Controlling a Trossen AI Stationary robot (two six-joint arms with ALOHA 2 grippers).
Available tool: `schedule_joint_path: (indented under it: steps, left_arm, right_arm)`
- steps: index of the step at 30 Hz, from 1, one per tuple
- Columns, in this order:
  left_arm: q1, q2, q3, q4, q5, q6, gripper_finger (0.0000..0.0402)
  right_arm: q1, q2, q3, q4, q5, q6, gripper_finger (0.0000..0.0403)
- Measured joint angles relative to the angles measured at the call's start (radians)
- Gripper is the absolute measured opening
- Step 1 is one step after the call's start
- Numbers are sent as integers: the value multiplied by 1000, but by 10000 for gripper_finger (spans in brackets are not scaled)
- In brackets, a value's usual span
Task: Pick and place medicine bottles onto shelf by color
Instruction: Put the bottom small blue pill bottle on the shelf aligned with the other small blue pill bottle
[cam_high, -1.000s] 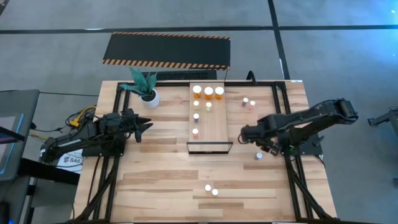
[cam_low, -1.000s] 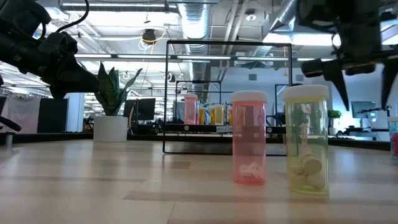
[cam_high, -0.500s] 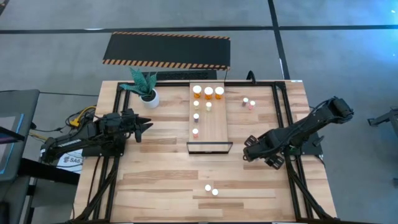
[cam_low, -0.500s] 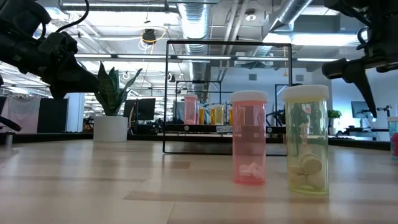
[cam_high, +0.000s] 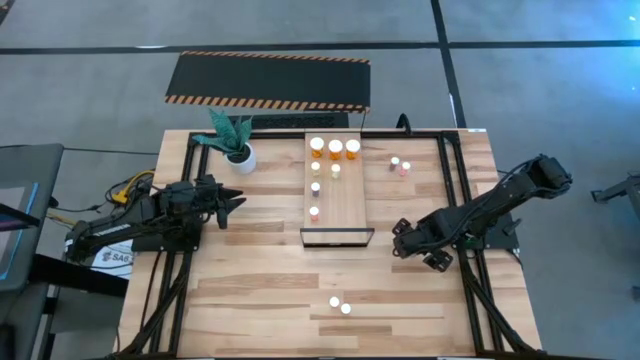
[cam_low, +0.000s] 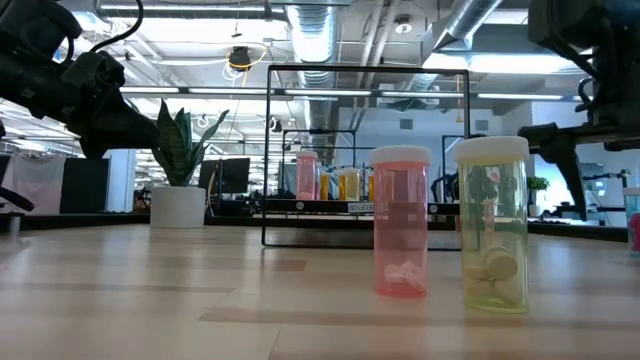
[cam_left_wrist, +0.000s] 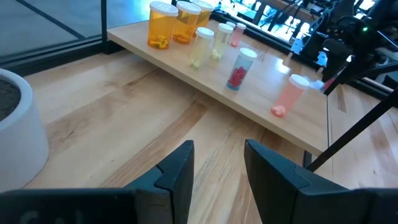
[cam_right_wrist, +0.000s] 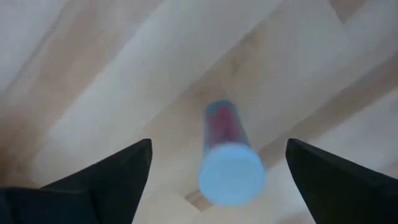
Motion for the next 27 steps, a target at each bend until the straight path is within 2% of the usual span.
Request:
schedule_joint_path:
  steps: [9, 18, 27]
  left_arm:
    - [0, 0, 0, 0, 0, 0, 128]
    - [0, 0, 0, 0, 0, 0, 128]
    - [0, 0, 0, 0, 0, 0, 128]
  right_arm:
    - [0, -2, -6, -18, 13, -14, 365]
    - [0, -2, -6, -4, 26, -29, 270]
    - [0, -2, -6, 3, 30, -43, 208]
